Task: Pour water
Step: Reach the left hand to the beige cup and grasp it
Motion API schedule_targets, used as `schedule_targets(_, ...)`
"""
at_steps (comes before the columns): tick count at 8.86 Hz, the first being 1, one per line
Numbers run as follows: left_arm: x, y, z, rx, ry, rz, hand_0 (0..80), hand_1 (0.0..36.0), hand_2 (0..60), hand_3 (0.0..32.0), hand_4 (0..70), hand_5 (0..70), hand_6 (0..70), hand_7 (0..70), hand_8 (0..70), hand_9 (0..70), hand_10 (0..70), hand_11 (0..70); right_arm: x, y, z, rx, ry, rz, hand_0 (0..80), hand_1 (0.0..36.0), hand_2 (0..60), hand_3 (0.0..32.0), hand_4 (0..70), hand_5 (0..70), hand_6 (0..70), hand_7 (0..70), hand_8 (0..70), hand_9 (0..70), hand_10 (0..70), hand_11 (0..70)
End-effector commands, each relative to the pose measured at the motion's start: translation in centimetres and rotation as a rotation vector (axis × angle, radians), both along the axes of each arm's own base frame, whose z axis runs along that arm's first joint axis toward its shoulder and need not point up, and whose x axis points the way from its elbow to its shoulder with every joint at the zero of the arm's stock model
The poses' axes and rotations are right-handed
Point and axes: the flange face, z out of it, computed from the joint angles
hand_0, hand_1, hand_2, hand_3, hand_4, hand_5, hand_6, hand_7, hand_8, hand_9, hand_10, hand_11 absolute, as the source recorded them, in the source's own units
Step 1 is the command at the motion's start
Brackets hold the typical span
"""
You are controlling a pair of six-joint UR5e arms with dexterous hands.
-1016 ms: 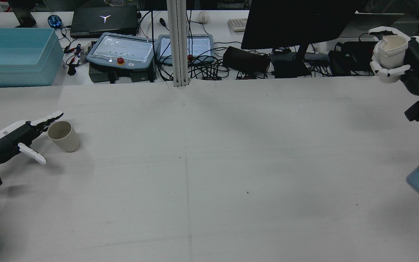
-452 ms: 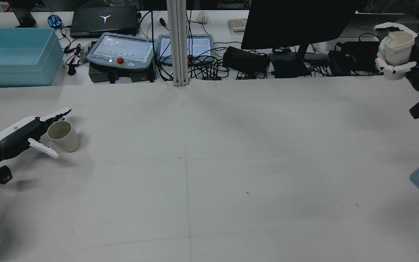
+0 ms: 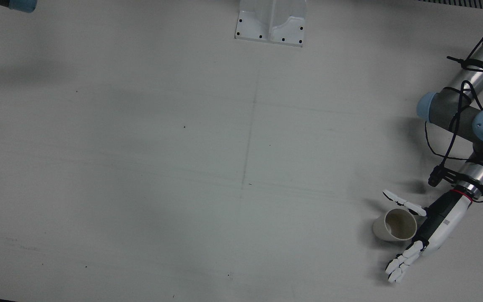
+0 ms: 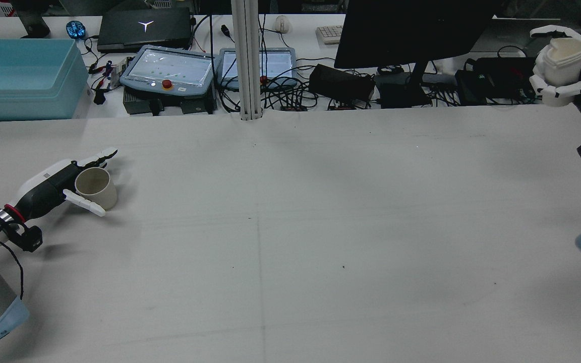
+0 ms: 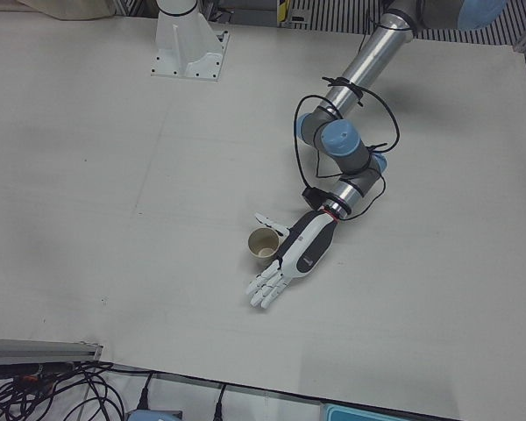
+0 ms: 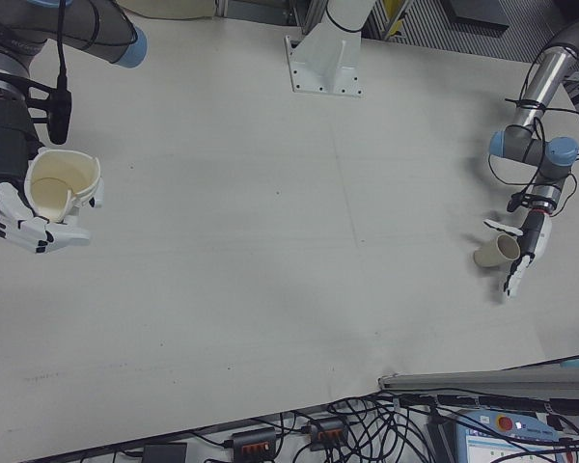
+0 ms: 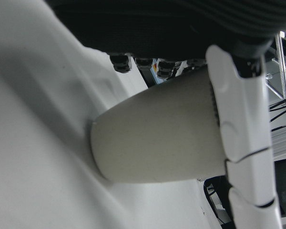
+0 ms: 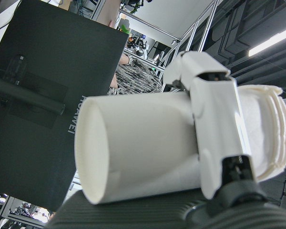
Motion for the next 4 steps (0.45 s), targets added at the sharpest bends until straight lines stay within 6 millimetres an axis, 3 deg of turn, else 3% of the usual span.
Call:
schedule_targets(1, 0.65, -0.84, -1.63, -0.007, 0.005, -0.029, 68.6, 24.7, 0.0, 0.0, 12.2, 39.4, 3.1, 8.7, 3.5, 0.9, 3.6, 8.0, 1.79, 0.07, 0.21, -0.002, 0.011, 0.006, 80.0, 36.0, 40.6, 12.2, 16.9, 28.9, 54.4, 68.1, 52.1, 62.1, 69.2, 70.0)
schedule_targets(2, 0.37, -1.01, -1.57, -0.011, 0.008, -0.052, 59.6, 19.2, 0.0, 0.0, 29.1, 70.0, 6.6, 12.0, 3.1, 2.3, 6.5, 11.1, 2.05, 0.07, 0.21, -0.002, 0.011, 0.011, 80.0, 36.0, 39.8, 11.6, 15.5, 28.9, 54.2, 67.1, 52.1, 62.1, 69.6, 70.0)
schedule_targets(3, 0.40, -0.99, -1.48, -0.013, 0.008, -0.057, 58.0, 17.6, 3.5, 0.0, 45.8, 70.0, 9.2, 14.7, 4.1, 4.0, 8.3, 13.1, 2.21, 0.08, 0.21, -0.002, 0.011, 0.014, 80.0, 36.0, 40.1, 12.0, 14.5, 28.8, 53.9, 66.6, 51.8, 61.7, 69.7, 70.0)
schedule_targets(4, 0.41, -0.99, -1.50, -0.012, 0.009, -0.057, 64.1, 25.9, 20.3, 0.0, 51.3, 70.0, 10.7, 16.3, 5.4, 5.4, 9.4, 15.4, 2.46, 0.08, 0.21, -0.002, 0.011, 0.019, 80.0, 36.0, 39.6, 12.6, 13.5, 28.7, 53.5, 66.0, 51.8, 61.6, 69.6, 70.0)
